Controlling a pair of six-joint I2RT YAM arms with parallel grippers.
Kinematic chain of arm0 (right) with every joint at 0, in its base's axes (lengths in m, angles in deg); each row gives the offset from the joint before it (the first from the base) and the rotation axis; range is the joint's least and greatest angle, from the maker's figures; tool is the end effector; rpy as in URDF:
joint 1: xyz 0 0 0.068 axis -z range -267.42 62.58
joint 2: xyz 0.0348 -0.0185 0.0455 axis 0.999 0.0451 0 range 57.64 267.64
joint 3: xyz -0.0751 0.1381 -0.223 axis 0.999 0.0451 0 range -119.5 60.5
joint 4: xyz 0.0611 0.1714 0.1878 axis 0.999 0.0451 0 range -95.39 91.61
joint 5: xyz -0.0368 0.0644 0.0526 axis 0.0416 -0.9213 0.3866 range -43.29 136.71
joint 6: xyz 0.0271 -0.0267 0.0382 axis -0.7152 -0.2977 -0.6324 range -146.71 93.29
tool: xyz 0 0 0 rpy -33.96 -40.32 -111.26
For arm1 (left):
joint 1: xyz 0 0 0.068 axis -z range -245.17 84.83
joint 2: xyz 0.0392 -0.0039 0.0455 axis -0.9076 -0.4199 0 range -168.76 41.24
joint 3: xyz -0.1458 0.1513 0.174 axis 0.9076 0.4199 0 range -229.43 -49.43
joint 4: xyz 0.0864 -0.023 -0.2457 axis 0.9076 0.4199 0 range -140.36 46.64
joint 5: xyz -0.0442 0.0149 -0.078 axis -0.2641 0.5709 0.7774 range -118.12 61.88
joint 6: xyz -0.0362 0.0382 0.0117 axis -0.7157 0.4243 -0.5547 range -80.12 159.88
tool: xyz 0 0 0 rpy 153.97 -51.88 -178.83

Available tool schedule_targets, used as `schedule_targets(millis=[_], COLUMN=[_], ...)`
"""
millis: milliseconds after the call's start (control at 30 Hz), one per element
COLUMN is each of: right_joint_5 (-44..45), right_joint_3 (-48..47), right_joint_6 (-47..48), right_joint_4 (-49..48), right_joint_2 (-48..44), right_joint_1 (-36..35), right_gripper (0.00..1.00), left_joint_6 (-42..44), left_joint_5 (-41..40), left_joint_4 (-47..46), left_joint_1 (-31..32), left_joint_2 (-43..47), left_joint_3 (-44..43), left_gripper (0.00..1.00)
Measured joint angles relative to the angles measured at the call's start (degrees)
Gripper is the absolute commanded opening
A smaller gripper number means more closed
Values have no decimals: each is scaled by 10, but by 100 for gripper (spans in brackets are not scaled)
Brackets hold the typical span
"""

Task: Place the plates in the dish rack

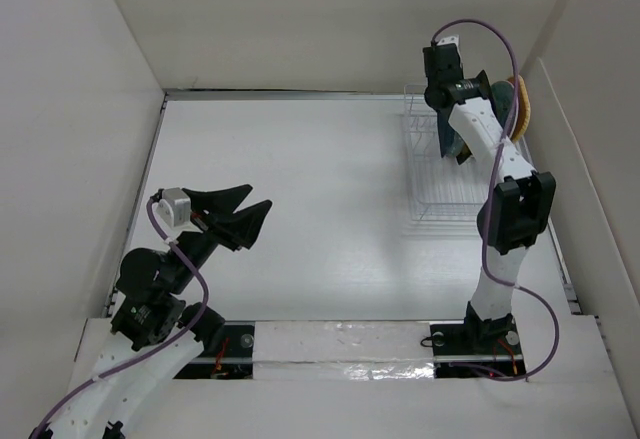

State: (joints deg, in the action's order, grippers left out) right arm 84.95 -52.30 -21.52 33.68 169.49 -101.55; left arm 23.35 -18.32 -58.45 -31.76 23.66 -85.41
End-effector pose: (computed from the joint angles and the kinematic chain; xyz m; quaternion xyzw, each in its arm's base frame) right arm 0.4346 0.0867 0.3597 -0.0014 0.8617 -0.2614 0.4349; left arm 0.0630 -0.0488 0.3762 0.1489 0.5080 -0.3984 0.7490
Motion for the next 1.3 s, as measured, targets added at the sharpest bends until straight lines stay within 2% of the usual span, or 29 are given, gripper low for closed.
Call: schedule_targets(millis=[433, 733, 1100, 1300], right_joint_5=[3, -9, -38, -70], right_joint_3=[-19, -1, 48, 73], right_joint_6=[52, 73, 79, 58], right_joint_4=[-36, -87, -175, -186], right_joint_2=[62, 81, 94, 103], right_joint_1=[12, 13, 16, 24], right_gripper=[0, 0, 0, 0], left_joint_6=[1, 2, 2, 2], left_joint_5=[-32, -113, -98, -89], left_joint_4=[9, 37, 45, 45], left_joint_1=[0, 0, 0, 0], left_joint_2=[-20, -55, -83, -86], left_joint_3=[0, 0, 0, 0], left_gripper=[55, 54, 54, 54])
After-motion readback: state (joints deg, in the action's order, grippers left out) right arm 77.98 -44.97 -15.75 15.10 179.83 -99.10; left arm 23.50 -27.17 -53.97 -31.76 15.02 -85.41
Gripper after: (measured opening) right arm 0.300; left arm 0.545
